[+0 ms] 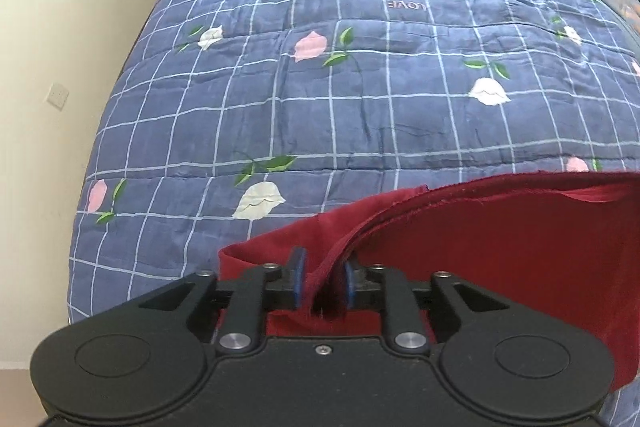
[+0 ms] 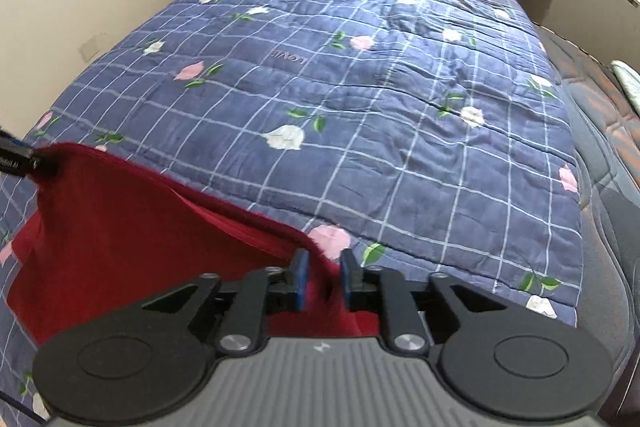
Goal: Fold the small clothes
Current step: 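Lay the held hem over the collar with both grippers, then open both grippers and raise them away from the folded shirt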
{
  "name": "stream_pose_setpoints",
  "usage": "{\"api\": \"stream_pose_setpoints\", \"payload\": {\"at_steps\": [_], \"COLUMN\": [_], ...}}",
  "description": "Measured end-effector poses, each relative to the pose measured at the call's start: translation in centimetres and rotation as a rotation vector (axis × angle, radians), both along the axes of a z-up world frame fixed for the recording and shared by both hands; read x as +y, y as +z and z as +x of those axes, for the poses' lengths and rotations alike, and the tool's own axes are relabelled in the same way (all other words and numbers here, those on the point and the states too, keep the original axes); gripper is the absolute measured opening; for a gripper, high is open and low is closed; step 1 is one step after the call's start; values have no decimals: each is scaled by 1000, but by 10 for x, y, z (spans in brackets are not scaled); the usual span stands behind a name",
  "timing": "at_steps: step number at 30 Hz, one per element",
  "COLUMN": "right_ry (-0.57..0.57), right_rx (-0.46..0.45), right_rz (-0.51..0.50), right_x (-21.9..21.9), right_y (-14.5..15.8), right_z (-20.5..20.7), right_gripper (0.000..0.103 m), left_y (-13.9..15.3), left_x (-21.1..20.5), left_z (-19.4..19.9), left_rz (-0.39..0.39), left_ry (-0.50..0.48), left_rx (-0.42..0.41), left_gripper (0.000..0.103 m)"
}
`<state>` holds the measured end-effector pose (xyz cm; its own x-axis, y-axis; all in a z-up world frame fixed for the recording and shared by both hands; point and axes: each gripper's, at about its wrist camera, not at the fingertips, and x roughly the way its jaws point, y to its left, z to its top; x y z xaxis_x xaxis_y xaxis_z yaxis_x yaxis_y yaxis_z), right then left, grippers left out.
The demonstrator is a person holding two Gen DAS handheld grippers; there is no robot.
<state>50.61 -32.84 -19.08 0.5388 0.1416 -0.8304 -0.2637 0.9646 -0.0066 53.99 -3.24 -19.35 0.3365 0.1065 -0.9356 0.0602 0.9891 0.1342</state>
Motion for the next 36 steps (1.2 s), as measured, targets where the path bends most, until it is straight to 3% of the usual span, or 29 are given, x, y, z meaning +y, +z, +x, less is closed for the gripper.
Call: {"api": "stream_pose_setpoints", "payload": {"at_steps": [1,2,3,8,12,14,24,36], "right_ry": [-10,-18,-22,-40,-87,-125,-248,-333], "right_rx": [-4,-15,-22,9,74,111,214,231], "right_rz": [-1,-2,0,14,20,28,87,95], "right_x": [-1,-2,-3,-6,-8,-9,-2,37], "right_y": [1,2,3,-3,-15,-19,-3,58], "right_z": [0,-1,-2,-10,-23,-32,-90,-167], "right_gripper": [51,60,62,86,95,101,103,103], "left_y": [0,-1,0,5,4,1,-6,50], "left_x": [0,1,2,8,12,14,19,20], "left_z": [2,3,4,0,-11,-19,-91,-177], "left_rz": [5,10,13,10,5,-7,-112,-181], "left_ry": [12,26,37,88,139,166,254,225], "left_rx": [4,7,7,-20,-8,14,121,35], "left_gripper": [38,50,61,82,96,99,102,102]}}
